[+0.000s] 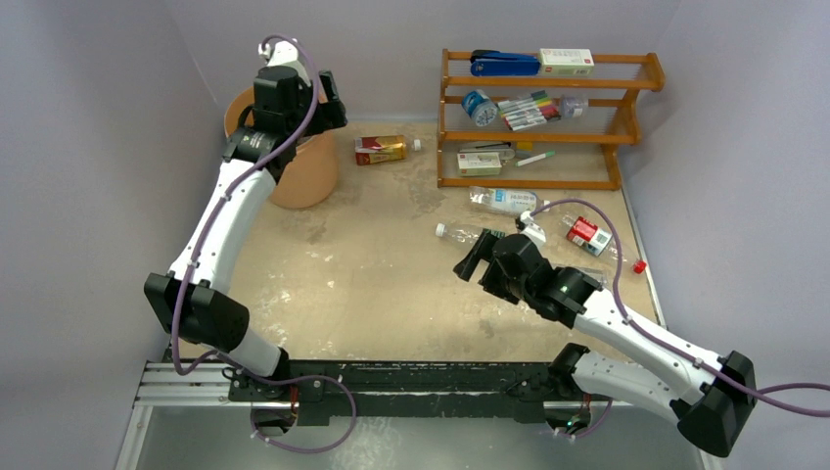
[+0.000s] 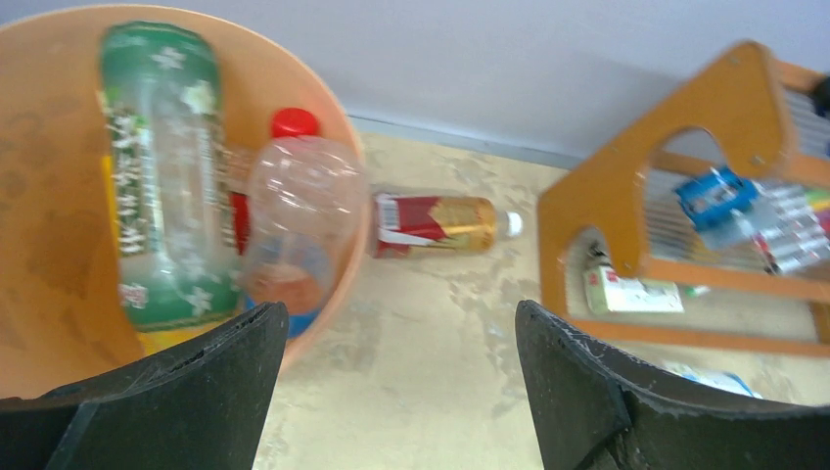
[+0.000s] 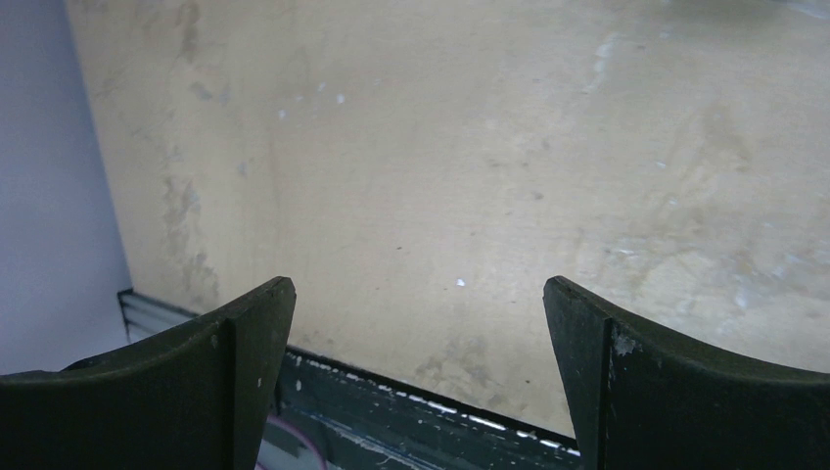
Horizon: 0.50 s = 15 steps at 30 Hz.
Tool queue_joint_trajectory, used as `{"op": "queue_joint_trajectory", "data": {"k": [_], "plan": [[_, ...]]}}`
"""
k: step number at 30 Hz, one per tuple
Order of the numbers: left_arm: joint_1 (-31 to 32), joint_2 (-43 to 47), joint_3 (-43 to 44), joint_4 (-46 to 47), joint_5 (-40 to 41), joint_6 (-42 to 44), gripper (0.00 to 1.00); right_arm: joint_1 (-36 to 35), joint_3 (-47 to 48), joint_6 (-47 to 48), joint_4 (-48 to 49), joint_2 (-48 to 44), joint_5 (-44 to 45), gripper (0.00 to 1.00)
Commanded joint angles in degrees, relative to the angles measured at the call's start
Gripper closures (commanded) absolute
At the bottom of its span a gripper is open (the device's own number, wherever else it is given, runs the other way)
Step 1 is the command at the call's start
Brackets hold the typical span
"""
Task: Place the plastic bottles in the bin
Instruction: Place the plastic bottle in the trash bin.
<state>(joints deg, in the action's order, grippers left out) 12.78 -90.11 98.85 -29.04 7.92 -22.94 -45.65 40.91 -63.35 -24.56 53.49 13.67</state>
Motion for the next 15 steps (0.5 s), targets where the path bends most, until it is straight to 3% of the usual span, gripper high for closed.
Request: {"op": "queue_joint_trajectory", "data": {"k": [1,7,15], "plan": [[2.99,3.90,-3.42,-0.94,2.53,-0.72,0.14,-0.02,0.81,-9.40,-8.78,-4.61,9.61,0.00],[10.16,5.68,-7.40,-1.54,3.61,-1.24,0.13,0.03,-2.95,-19.17,-12.98,-8.49,13.51,0.00],[23.26,4.28,-13.93,0.20,5.31,0.58,0.13,1.89,-0.67,-26.84,-19.26,-4.92,17.71,0.00]]}}
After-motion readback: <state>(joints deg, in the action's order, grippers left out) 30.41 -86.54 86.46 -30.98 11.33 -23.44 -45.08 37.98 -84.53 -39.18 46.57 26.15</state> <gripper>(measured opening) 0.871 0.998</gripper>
